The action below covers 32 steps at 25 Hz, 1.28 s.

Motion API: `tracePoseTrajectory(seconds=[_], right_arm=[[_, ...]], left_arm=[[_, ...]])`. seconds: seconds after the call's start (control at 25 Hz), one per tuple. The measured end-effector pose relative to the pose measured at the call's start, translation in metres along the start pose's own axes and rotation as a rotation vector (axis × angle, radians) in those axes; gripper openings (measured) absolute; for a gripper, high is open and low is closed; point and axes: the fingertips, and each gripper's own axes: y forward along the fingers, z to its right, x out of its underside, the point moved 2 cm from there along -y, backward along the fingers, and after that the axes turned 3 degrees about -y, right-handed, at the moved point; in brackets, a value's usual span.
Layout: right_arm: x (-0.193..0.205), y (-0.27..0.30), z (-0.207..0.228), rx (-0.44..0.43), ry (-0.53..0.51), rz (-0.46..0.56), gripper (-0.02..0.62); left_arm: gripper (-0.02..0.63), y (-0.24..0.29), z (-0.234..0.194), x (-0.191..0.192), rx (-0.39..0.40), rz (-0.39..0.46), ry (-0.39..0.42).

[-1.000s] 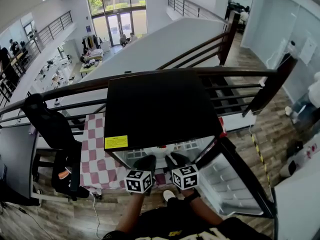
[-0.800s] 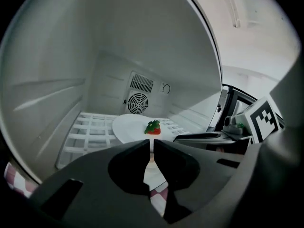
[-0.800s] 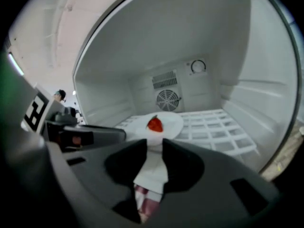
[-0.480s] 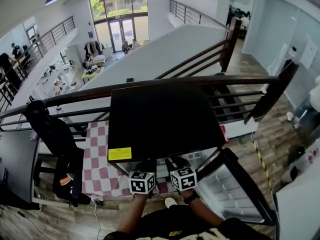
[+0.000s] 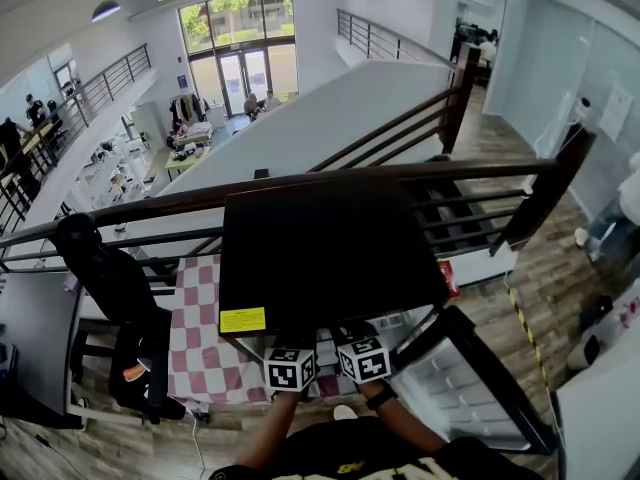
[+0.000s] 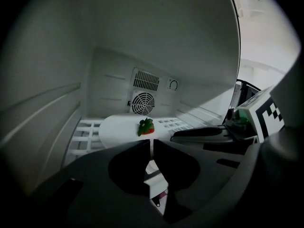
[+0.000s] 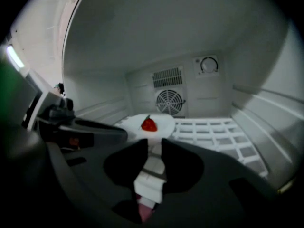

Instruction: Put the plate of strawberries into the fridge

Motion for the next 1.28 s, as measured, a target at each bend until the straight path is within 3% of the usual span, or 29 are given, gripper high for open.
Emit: tracePoseTrajectory(seconds=[0.2, 0.4, 0.6, 0.88, 1.28], right_arm=[[-0.003, 0.001, 0.001, 0.015, 0.010, 0.024, 0.103], [-0.003, -0.010, 0.004, 0.060, 0.058, 0.096, 0.104], [-0.003, -0.027, 0.003, 0.078, 0.077, 0.149, 0.103], [0.004, -0.057, -0.012, 0.077, 0.092, 0.207, 0.103], [0.017, -0.105, -0.037, 0.142, 0.003, 0.282, 0.066]], left_arm=[[0.041, -0.002, -0.001, -0.001, 0.006, 0.023, -0.019], [0.041, -0.013, -0.008, -0.003, 0.030, 0.075, -0.116], [0.041, -0.031, -0.009, -0.006, 0.027, 0.134, -0.137], [0.041, -0.060, -0.001, -0.004, 0.023, 0.215, -0.112], [0.040, -0.105, 0.022, 0.007, 0.027, 0.319, -0.033]])
